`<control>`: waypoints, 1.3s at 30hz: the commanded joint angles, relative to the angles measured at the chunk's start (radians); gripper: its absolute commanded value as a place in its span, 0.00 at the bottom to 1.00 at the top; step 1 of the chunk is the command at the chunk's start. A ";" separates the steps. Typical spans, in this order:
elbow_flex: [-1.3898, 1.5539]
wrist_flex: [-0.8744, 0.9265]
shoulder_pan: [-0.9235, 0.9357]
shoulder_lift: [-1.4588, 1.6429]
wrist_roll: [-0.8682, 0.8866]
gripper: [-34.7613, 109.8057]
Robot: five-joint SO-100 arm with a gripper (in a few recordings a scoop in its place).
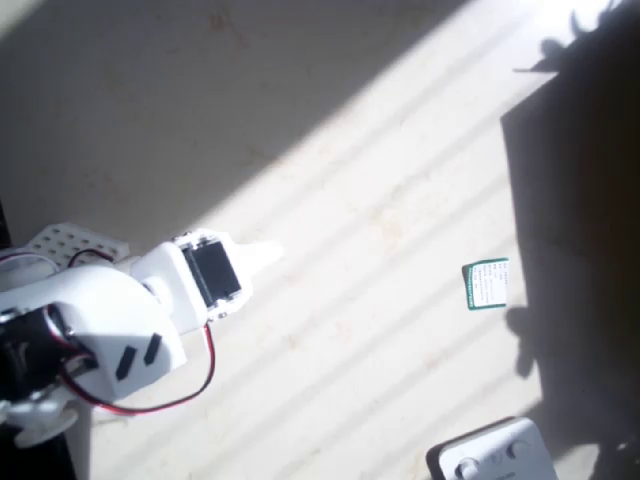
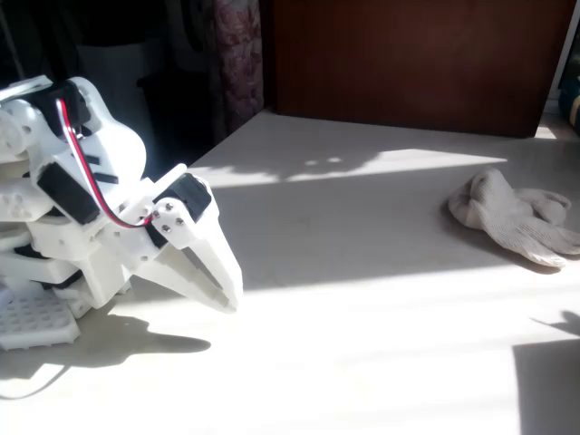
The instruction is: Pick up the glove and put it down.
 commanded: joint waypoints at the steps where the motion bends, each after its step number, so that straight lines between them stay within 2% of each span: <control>1: 0.000 -0.009 -0.011 0.002 0.000 0.25; 19: -0.026 -0.011 -0.003 0.003 0.008 0.25; 29: -0.178 -0.011 -0.002 -0.017 0.041 0.25; 33: -0.242 -0.011 -0.003 -0.097 0.129 0.25; 39: -0.476 -0.040 -0.006 -0.341 0.130 0.25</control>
